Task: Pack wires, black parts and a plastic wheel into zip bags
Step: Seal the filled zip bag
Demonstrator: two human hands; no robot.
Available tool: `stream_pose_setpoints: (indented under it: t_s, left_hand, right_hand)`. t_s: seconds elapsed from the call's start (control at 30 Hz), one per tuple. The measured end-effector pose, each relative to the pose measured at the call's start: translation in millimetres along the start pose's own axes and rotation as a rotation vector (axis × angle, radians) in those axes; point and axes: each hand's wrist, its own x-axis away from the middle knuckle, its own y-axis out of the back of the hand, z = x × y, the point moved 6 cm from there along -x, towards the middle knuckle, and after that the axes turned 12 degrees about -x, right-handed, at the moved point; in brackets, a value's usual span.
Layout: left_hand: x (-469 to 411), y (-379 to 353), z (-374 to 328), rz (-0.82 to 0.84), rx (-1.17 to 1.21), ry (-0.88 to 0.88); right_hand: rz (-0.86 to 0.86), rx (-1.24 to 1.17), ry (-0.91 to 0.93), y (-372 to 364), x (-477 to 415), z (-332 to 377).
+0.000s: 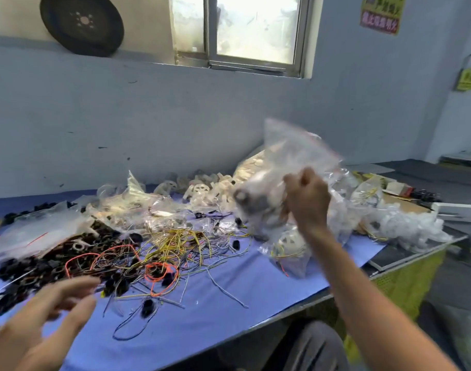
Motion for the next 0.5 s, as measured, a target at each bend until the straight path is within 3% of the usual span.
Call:
stream_pose_setpoints:
  t_s: [0.13,0.2,0.37,0.5]
  left_hand:
    - [19.5,-27.4,46.0,0.034,-0.016,0.162]
    - [24.6,-38.6,61.5,0.037,-0.052,0.234]
    - [22.9,-55.5,72.2,0.129,0.033,0.342]
    - [8.3,-58.1,78.0,0.130,0.022,0.290]
  right_hand:
    - [-0.154,-0.185,-0.349,2.4,-116.5,-37.4]
    - [-0.118,-0.120,-0.377,-5.0,-122.9,-51.8]
    - [0.284,-0.034,-0.309,-74.2,-20.5,-96.4]
    - [0.561,0.063,-0.316,-123.1,102.2,-136.9]
